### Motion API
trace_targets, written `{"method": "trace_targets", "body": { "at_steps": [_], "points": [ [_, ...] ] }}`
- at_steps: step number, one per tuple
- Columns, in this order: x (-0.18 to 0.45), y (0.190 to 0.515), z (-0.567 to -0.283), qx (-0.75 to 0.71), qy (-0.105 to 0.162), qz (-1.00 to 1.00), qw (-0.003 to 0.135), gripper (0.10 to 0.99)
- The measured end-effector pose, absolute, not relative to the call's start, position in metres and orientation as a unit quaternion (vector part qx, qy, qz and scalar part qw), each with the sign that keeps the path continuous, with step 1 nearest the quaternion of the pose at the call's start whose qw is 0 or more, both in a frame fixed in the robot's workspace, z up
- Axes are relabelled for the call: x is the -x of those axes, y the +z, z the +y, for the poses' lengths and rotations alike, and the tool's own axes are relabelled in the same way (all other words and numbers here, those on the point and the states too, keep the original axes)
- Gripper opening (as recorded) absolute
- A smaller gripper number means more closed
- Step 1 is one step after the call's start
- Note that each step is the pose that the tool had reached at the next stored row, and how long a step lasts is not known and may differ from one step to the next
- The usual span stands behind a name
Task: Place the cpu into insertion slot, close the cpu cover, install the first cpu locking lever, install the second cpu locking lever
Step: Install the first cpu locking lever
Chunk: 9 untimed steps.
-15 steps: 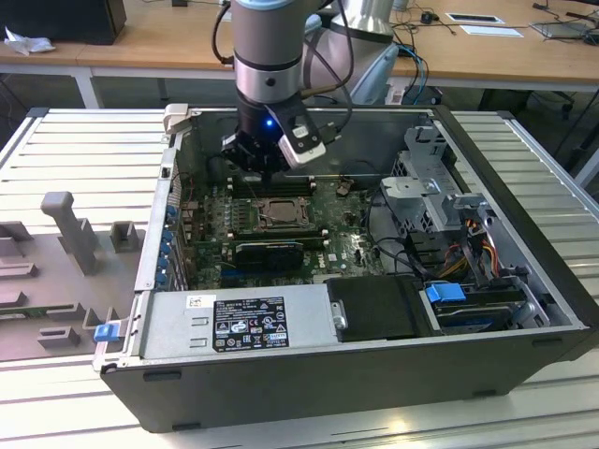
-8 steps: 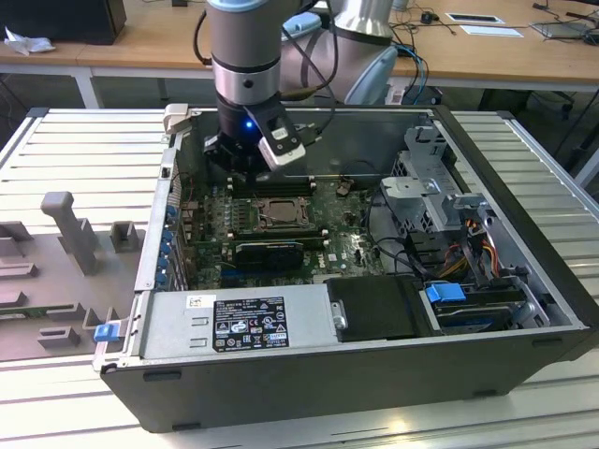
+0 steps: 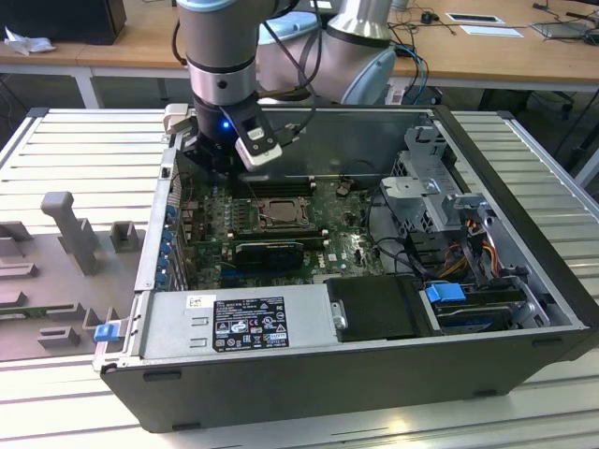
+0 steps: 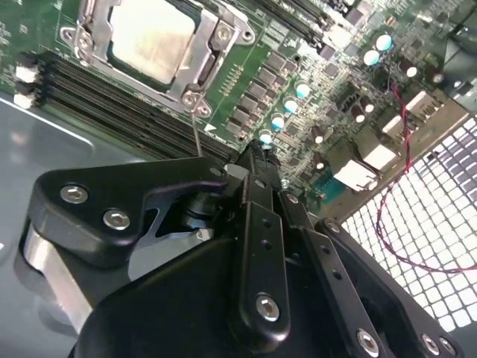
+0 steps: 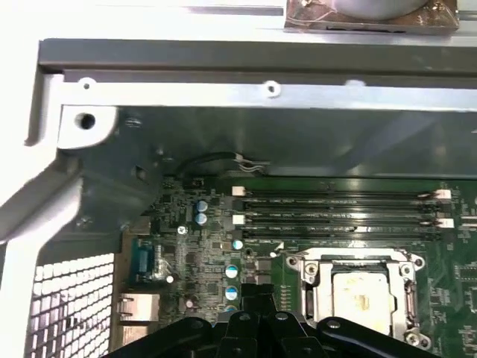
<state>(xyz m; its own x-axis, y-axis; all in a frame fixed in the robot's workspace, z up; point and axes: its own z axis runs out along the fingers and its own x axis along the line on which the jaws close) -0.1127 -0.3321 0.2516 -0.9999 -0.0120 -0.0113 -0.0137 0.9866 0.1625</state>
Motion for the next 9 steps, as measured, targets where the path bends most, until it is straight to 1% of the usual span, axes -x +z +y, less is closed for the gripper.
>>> {"method": "trace_targets", "body": {
  "at_steps": [9],
  "points": [
    [0.115,0.253,-0.317,0.007,0.082,0.997,0.005,0.106]
  ]
}}
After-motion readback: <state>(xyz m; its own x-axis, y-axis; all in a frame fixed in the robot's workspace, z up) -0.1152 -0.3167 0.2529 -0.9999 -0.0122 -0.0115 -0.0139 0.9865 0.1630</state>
